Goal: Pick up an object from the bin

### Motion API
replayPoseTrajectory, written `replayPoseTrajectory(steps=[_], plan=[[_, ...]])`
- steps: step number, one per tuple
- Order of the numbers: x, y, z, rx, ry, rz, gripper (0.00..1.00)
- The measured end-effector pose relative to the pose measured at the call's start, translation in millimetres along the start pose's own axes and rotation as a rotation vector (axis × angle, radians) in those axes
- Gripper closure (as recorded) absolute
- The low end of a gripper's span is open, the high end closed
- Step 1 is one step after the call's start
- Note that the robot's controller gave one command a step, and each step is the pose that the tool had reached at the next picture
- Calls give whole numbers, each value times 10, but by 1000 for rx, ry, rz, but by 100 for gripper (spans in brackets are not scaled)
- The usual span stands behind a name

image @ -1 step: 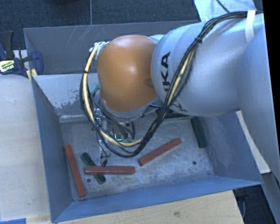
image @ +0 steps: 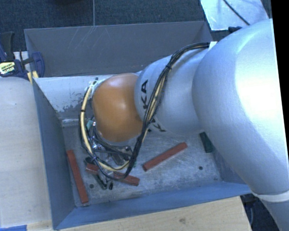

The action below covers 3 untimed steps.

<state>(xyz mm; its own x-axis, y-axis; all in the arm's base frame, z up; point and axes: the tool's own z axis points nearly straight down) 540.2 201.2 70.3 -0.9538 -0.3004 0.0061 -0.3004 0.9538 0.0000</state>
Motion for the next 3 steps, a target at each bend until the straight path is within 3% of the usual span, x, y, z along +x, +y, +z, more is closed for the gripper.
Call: replayPoseTrajectory(steps=[1, 2, 3], plan=[[-136, -215, -21, 2, -15, -484, 0], [7, -333, -20, 4, -12, -901, 0], [3, -351, -24, 6, -11, -897, 100]])
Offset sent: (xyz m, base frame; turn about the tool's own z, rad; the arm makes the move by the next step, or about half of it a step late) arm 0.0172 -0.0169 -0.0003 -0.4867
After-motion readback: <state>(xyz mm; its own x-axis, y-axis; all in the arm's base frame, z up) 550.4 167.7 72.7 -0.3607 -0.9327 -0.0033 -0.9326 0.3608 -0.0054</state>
